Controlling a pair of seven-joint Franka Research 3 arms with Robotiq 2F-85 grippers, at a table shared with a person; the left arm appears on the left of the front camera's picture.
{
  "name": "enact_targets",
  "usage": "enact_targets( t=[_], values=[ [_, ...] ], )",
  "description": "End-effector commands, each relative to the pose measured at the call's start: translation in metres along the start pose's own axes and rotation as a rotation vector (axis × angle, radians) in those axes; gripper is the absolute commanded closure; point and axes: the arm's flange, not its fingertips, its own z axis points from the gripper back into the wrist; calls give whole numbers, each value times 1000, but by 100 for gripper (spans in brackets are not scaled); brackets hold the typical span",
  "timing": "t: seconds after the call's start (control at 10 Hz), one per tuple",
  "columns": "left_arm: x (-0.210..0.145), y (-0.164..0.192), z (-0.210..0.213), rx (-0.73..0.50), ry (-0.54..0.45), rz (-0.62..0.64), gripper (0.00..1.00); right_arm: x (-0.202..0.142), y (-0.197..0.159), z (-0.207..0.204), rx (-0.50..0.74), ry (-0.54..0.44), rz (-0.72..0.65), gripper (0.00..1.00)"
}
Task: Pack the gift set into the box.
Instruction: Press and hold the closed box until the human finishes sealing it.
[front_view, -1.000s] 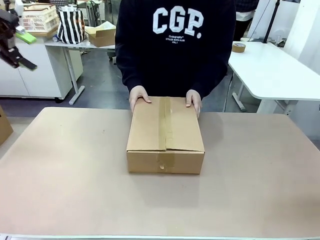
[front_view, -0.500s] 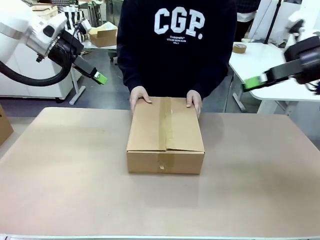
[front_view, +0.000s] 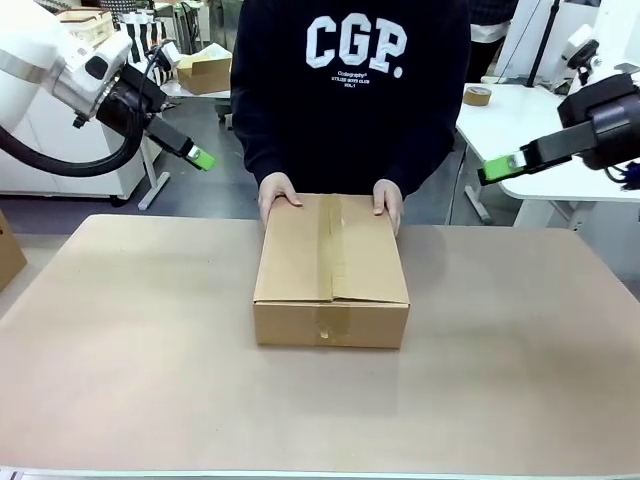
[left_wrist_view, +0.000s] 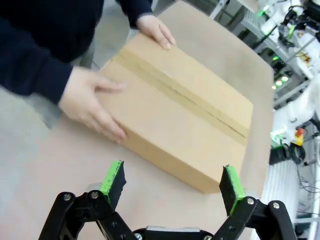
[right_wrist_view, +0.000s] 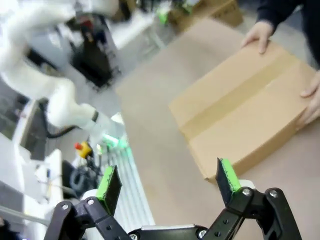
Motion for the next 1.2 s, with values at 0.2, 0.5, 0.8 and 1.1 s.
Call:
enact_targets(
  t=[0.2,0.5,0.8,1.1],
  values=[
    [-9,3,-81,272,-294,-445,0,32,-47,-72,-171,0,721,0],
    [-23,0,-90,51,-289,-424,0,18,-66,-75,-40,-116,604,0],
    [-15,1,-99,202,-300,-439,0,24,-62,-73,-145,-52,659,0],
    [-20,-4,-134,-365,-356,-505,0,7,-100,-103,-13,-302,834,0]
  ],
)
